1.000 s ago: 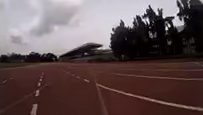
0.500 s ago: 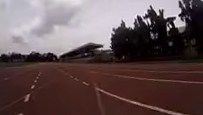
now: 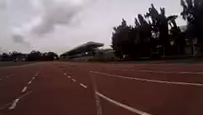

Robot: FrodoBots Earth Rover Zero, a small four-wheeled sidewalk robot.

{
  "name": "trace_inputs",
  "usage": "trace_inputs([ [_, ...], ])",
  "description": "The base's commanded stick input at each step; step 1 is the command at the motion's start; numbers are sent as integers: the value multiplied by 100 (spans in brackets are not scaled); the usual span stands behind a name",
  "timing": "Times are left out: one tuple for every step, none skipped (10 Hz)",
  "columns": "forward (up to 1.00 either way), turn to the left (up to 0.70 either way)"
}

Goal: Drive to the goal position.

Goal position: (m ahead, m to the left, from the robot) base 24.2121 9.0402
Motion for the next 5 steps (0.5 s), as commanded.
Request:
trace_inputs([
  [70,0],
  [70,0],
  [70,0],
  [70,0],
  [70,0],
])
